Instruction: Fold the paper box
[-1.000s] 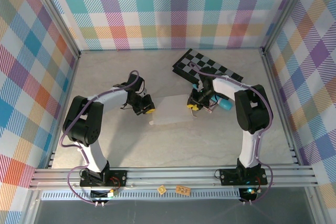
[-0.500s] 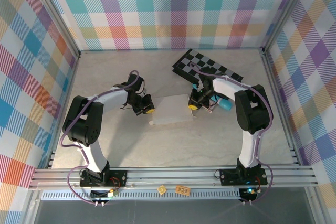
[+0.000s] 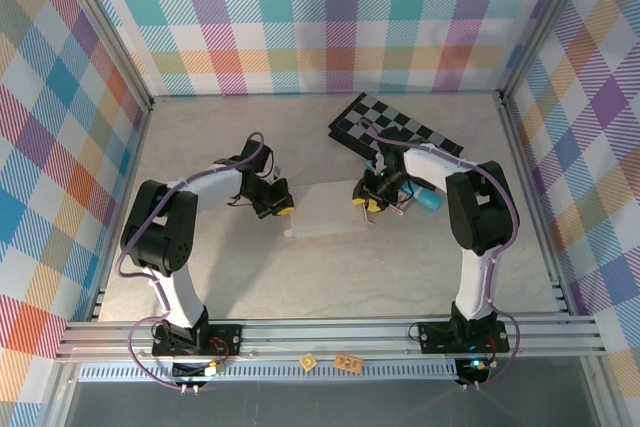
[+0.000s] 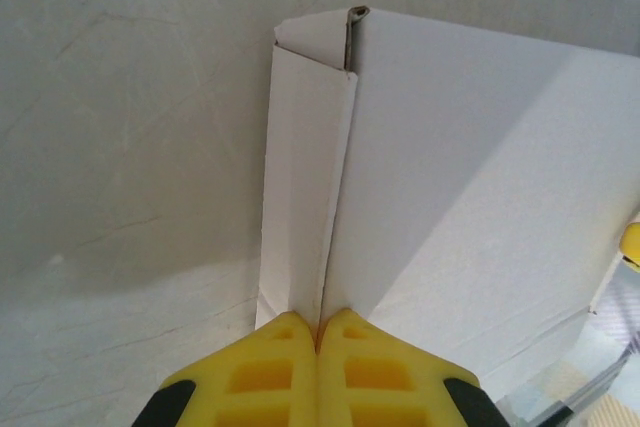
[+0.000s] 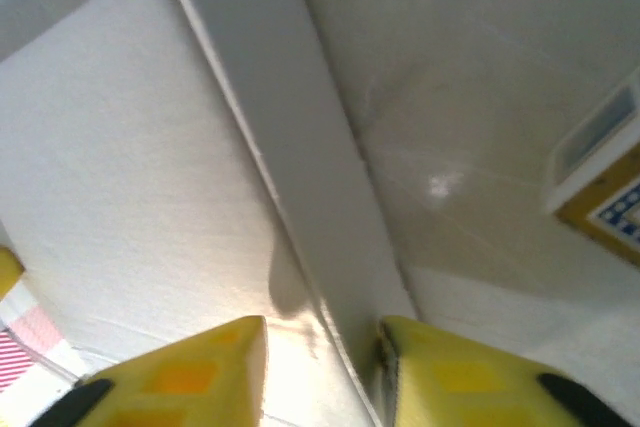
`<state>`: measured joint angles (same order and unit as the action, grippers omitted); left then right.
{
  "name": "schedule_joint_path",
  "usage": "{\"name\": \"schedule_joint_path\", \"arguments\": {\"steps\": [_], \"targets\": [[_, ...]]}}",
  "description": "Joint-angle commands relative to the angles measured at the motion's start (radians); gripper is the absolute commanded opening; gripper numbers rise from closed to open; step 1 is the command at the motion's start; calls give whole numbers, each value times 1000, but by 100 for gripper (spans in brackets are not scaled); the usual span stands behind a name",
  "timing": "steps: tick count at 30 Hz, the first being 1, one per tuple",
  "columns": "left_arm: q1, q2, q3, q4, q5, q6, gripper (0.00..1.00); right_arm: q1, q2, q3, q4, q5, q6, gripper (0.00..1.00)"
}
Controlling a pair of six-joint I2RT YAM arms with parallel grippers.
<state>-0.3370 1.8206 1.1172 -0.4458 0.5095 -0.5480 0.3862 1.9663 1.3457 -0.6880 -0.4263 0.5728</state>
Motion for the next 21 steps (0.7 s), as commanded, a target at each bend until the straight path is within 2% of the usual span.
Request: {"name": "schedule_joint_path", "arguments": {"steps": [1, 4, 8, 13, 21], "targets": [[5, 79, 20, -51, 98, 46, 0, -2, -19, 13, 20, -174, -63, 47], [22, 96, 58, -117, 131, 66, 0, -40, -3, 35, -9, -235, -107, 54], [45, 87, 74, -146, 174, 30, 0, -70, 32, 43, -21, -310, -141, 56], [71, 74, 98, -186, 211, -9, 0, -96, 6, 34, -36, -295, -146, 59], [81, 101, 132, -247, 237, 11, 0, -132, -4, -13, -47, -262, -190, 62]]}}
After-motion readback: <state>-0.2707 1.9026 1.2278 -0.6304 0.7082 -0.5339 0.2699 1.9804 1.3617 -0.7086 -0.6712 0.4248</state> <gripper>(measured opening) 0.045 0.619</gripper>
